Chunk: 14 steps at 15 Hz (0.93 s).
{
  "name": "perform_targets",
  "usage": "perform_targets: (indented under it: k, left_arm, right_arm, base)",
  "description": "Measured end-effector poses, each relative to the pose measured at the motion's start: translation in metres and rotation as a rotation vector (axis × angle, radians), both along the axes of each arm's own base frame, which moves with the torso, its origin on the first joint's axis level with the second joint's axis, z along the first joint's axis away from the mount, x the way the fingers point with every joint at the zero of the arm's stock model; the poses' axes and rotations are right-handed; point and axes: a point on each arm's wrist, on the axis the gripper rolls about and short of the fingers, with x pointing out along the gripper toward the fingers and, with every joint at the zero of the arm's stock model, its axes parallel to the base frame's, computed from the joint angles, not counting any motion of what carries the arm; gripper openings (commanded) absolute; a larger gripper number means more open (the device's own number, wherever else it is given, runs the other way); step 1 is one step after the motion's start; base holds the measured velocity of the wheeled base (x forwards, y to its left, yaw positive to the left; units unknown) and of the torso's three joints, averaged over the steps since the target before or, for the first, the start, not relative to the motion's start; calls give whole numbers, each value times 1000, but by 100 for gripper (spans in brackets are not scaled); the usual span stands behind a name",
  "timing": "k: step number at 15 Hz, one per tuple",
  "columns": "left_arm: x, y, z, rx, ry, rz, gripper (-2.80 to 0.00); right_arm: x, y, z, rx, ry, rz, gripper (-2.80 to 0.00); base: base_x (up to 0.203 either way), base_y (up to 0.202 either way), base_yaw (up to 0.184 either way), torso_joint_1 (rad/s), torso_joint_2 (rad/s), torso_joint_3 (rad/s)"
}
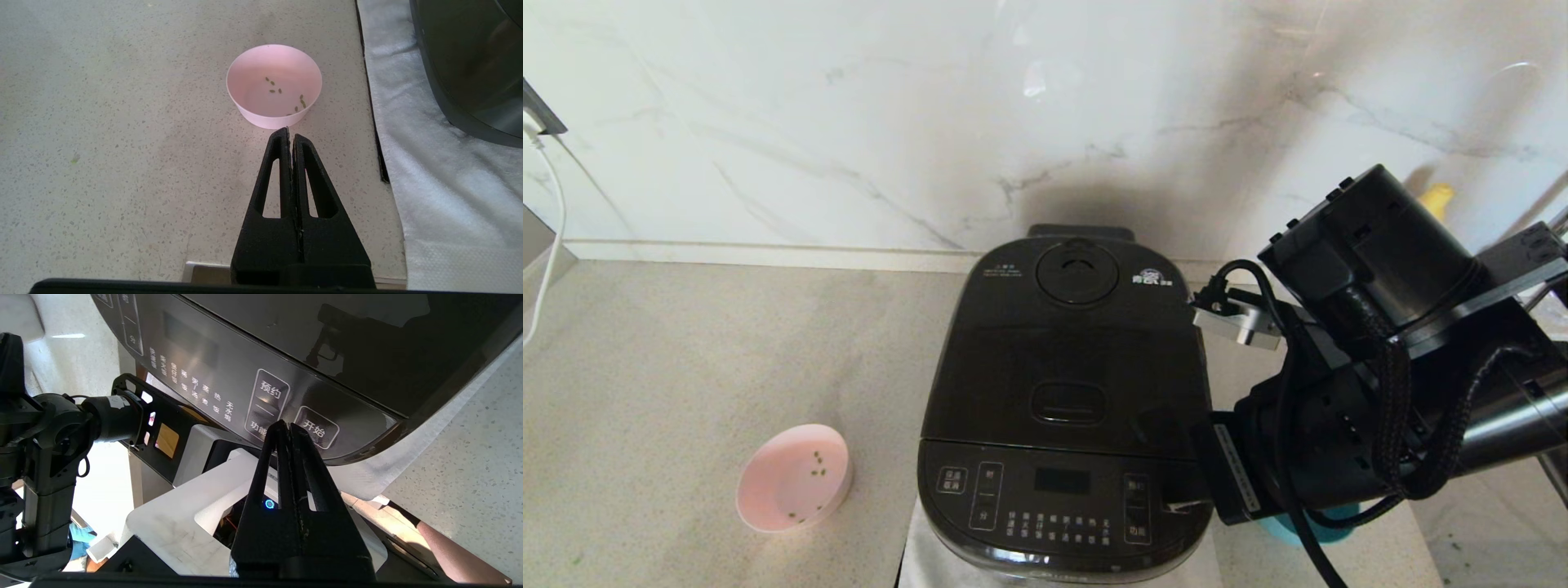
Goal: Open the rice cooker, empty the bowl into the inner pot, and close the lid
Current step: Press the start button
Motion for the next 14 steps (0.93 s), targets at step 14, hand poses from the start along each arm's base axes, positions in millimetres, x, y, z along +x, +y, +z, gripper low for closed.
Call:
perform_targets:
  k: [14]
  left_arm:
    - [0, 0, 0, 0, 0, 1, -280]
  right_arm:
    - [4, 1, -15, -10, 13, -6, -280]
  base:
    - [0, 0, 0, 0, 0, 0]
